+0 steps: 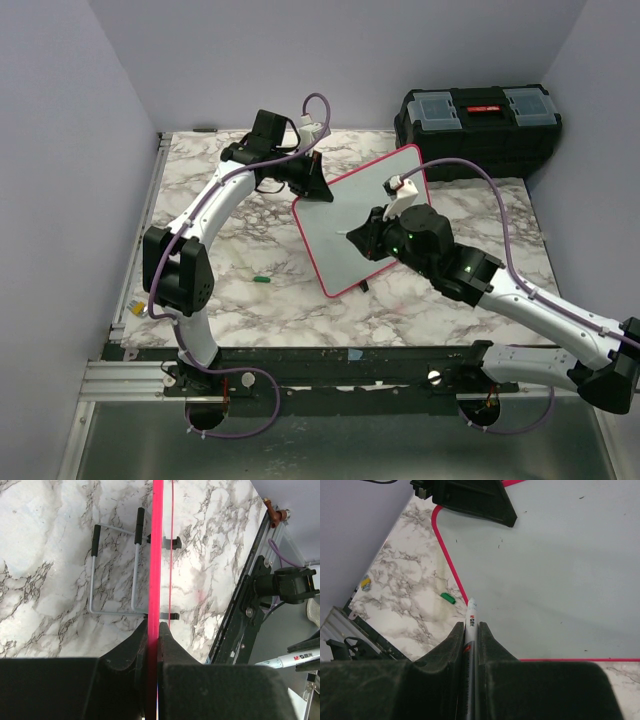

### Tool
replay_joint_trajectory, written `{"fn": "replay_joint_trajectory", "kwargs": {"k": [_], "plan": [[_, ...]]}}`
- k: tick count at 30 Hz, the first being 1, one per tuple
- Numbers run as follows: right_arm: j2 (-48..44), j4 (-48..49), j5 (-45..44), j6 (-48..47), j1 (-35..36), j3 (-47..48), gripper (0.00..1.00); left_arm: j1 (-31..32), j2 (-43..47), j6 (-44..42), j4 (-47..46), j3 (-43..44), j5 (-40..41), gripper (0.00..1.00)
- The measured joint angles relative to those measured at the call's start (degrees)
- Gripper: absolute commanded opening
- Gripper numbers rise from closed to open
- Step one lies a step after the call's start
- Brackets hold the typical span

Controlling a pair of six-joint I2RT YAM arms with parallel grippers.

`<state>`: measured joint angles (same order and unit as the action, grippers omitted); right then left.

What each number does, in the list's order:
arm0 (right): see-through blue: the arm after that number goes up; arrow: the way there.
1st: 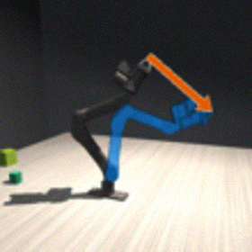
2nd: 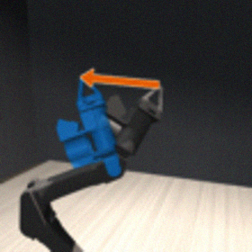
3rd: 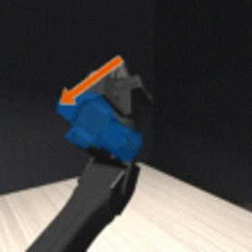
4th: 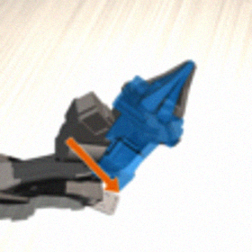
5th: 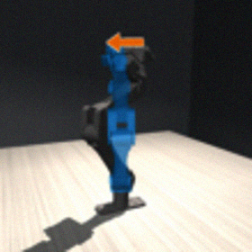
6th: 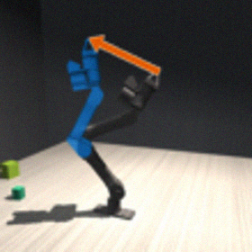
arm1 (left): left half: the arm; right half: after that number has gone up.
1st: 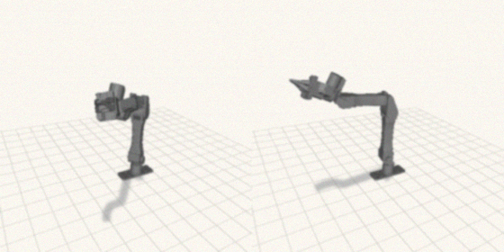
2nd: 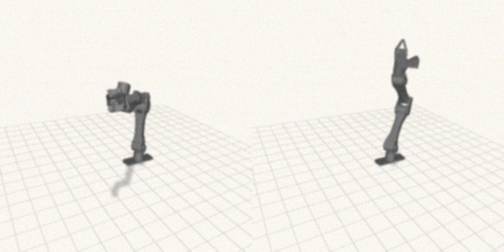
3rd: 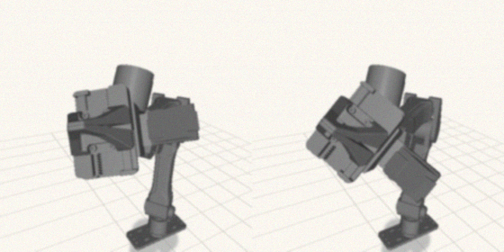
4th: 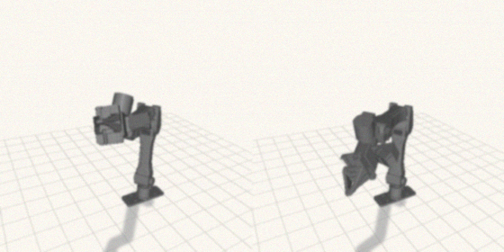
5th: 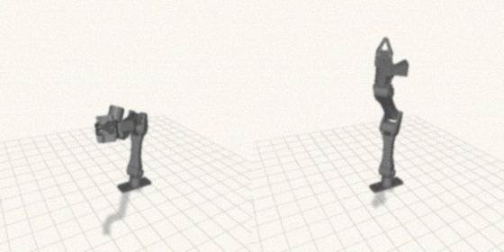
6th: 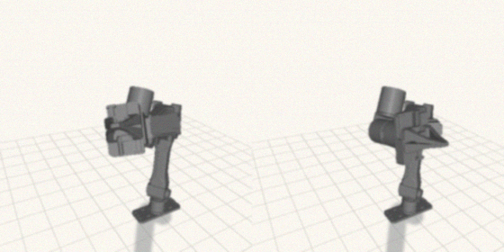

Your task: Write a sentence on the whiteboard

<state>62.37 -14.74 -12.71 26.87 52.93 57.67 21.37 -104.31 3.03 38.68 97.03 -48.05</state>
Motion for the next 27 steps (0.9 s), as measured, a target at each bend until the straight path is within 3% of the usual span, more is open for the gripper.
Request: {"fn": "replay_joint_trajectory", "kwargs": {"k": [14, 27], "plan": [[-0.20, 8.07, -3.58, -4.02, 3.54, -4.02, 0.01, 0.15, 0.17, 1.46, -0.92, -0.42, 0.66, 0.00], [8.04, 13.88, -8.61, -5.62, 4.76, -3.28, 0.01, 0.48, 0.17, 2.08, -1.38, -0.55, 1.07, 0.00]]}}
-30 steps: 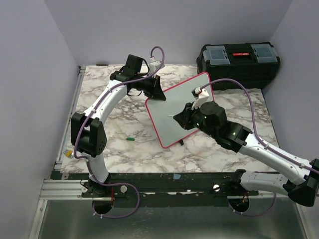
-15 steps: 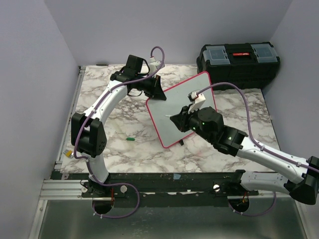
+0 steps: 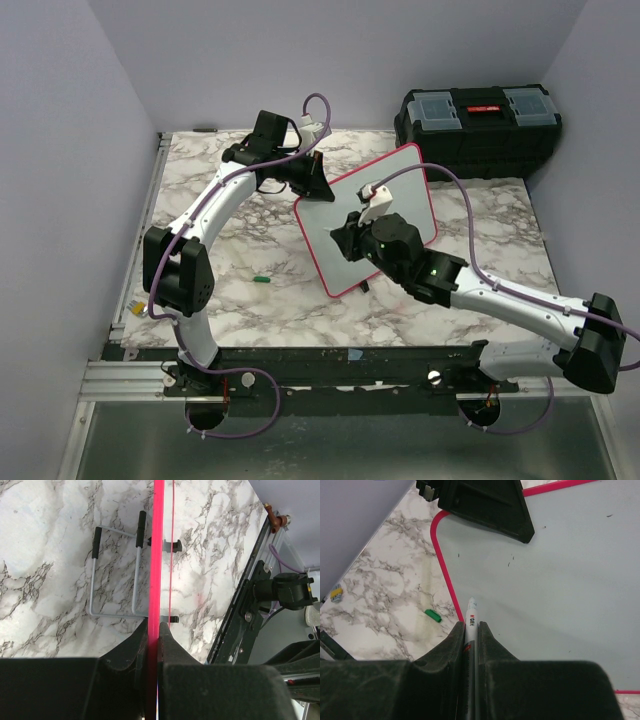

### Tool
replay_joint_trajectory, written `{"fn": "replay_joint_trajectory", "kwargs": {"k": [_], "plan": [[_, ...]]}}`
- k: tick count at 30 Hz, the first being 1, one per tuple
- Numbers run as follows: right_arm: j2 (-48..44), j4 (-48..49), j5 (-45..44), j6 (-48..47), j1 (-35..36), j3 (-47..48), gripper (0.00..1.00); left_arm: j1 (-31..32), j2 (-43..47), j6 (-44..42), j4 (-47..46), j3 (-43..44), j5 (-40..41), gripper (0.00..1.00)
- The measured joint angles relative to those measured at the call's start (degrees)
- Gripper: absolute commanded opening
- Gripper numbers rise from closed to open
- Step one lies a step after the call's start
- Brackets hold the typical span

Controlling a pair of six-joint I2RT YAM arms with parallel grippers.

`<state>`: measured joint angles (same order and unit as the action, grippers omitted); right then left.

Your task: Write a sentence on the whiteboard

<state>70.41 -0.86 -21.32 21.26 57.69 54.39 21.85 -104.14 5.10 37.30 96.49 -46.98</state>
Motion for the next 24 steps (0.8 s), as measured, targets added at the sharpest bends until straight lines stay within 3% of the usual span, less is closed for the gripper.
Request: {"fn": "replay_joint_trajectory", "kwargs": {"k": [24], "plan": [[7.50, 7.37, -5.79, -1.66, 0.11, 2.03, 0.01, 0.42, 0.52, 0.55, -0.81, -0.59, 0.87, 0.00]]}}
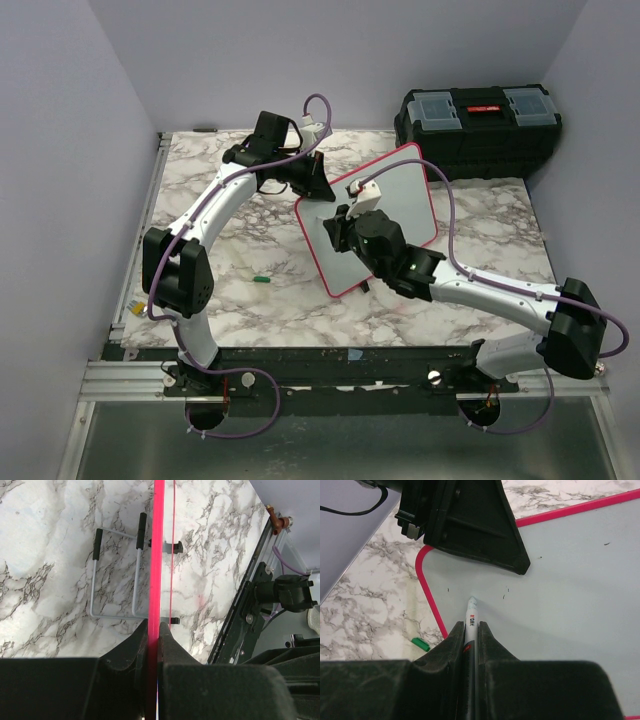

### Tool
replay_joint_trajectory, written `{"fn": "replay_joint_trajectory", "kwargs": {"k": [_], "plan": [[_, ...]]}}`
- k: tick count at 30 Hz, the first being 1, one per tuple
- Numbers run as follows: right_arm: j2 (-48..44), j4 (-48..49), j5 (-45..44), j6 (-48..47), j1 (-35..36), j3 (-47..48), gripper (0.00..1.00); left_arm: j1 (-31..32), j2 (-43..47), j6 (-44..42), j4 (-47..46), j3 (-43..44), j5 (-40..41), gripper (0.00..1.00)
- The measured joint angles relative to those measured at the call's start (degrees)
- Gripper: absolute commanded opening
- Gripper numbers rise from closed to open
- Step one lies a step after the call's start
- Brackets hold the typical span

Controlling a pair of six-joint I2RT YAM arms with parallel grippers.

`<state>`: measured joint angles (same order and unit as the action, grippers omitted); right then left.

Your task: Write a sentence on the whiteboard

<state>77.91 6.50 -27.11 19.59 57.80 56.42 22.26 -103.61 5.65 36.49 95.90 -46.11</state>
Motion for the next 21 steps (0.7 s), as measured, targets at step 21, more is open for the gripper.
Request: {"fn": "replay_joint_trajectory", "kwargs": {"k": [21], "plan": [[-0.31, 0.70, -0.79, 1.84, 0.22, -1.81, 0.01, 0.00, 0.07, 0.02, -0.13, -0.17, 0.33, 0.00]]}}
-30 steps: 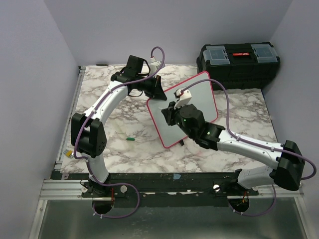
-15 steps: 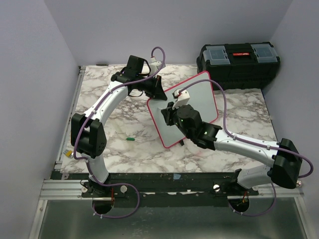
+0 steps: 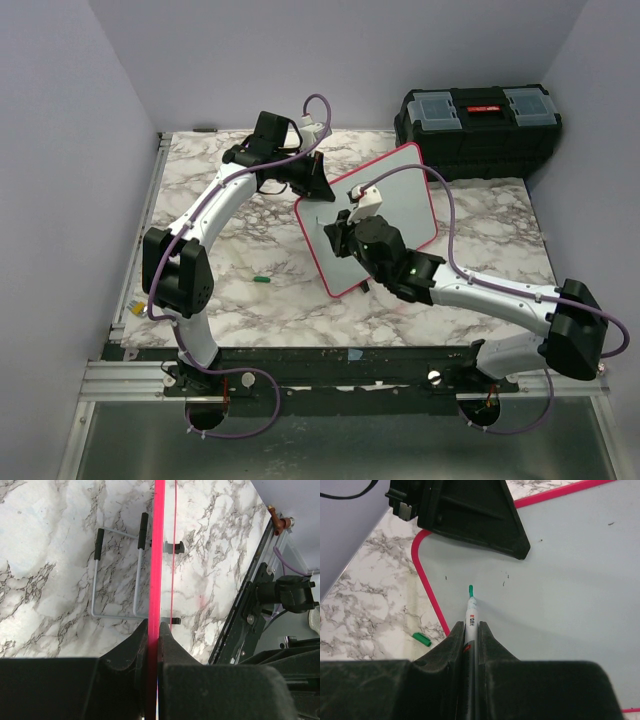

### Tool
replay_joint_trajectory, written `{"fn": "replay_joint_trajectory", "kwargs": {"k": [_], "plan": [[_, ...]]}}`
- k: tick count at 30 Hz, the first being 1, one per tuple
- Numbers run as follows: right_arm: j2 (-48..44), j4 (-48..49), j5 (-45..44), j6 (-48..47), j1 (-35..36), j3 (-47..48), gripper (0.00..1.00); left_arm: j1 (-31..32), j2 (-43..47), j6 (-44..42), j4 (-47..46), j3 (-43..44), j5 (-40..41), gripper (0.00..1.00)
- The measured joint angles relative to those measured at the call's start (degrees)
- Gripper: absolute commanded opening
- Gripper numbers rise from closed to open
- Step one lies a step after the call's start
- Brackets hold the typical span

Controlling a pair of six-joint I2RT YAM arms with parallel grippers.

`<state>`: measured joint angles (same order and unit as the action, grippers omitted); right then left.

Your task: Write a sentence on the whiteboard

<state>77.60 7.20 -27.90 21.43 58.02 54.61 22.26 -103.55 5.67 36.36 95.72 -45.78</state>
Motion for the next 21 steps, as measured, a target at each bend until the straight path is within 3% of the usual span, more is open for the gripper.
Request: {"fn": "replay_joint_trajectory", "kwargs": {"k": [21], "plan": [[-4.66, -5.57, 3.30, 2.54, 0.13, -4.66, 0.01, 0.37, 0.35, 0.13, -0.13, 0.00, 0.35, 0.00]]}}
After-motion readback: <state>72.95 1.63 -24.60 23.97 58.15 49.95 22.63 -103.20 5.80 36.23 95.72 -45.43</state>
